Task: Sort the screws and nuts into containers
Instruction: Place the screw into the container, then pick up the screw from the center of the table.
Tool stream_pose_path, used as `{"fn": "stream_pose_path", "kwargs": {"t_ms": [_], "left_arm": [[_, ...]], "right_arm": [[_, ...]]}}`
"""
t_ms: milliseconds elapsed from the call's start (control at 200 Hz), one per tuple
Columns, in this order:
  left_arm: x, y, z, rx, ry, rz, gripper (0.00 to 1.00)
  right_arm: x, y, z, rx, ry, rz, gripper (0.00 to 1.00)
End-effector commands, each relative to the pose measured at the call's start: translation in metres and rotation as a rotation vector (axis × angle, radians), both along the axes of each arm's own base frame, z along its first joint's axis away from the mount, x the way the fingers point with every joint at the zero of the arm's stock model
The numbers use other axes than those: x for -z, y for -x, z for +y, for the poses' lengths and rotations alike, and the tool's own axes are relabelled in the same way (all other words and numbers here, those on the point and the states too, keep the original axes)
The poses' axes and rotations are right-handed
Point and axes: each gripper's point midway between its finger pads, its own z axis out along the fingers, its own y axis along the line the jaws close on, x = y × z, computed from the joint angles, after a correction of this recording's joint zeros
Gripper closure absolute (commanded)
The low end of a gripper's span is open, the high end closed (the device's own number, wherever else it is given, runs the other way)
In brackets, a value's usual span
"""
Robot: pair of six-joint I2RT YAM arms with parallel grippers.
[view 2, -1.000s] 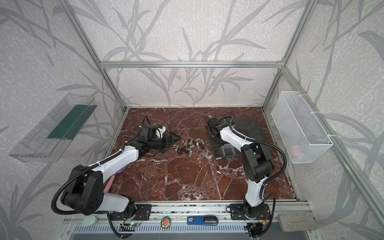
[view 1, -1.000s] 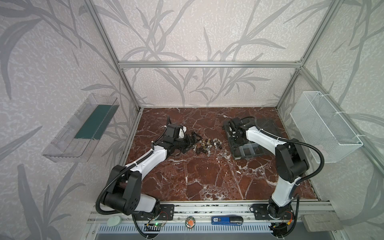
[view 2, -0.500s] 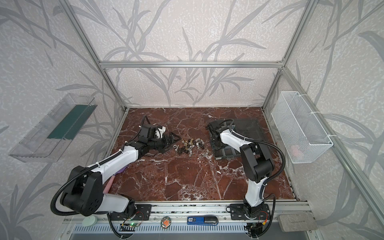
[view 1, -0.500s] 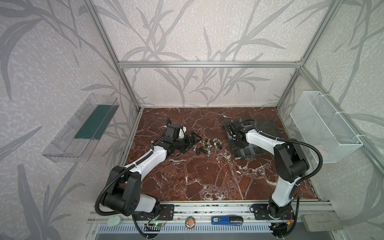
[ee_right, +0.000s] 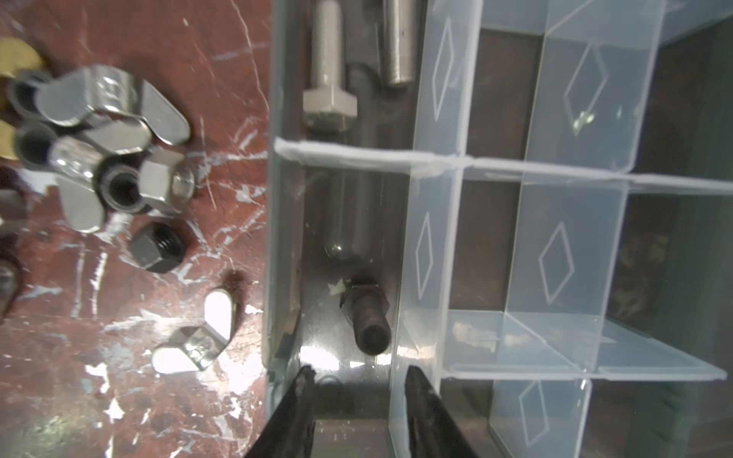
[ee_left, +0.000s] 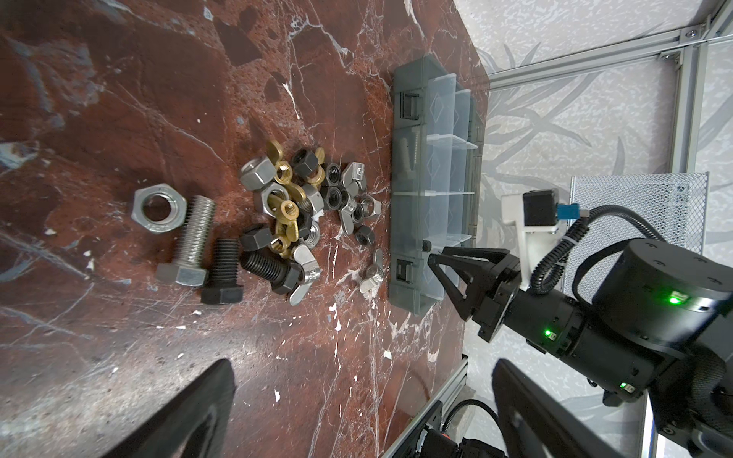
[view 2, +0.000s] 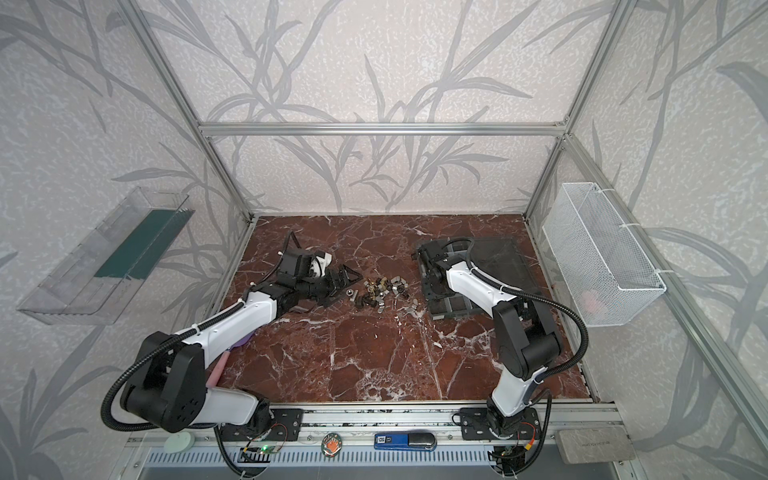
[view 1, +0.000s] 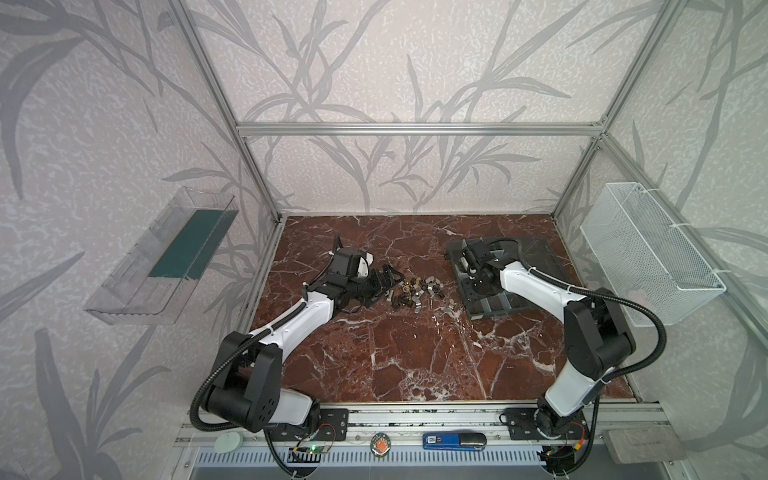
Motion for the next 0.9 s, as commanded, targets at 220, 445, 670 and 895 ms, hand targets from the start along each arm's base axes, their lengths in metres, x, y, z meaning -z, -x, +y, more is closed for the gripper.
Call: {"fn": "stream_pose_path", "kwargs": {"t_ms": [220, 445, 670, 895], "left_arm": [[-0.001, 0.003, 0.002, 0.003, -0.016, -0.011, 0.01], [0.012, 0.006, 0.016, -0.036, -0.072, 0.034, 0.01], [0.040, 0.008, 0.049, -0.154, -0.075, 0.164, 0.01], [0.042, 0.008, 0.077, -0.236, 0.067, 0.185, 0.01]], "right_arm": [[-0.019, -0.009, 0.007, 0.010, -0.017, -0.014, 0.61], [-0.034, -0.002, 0.067, -0.129, -0.069, -0.048, 0.55], [-0.033, 0.012, 0.163, -0.273, -0.179, -0.031, 0.53], [-0.011, 0.025, 0.221, -0.344, -0.210, 0.013, 0.50]]}}
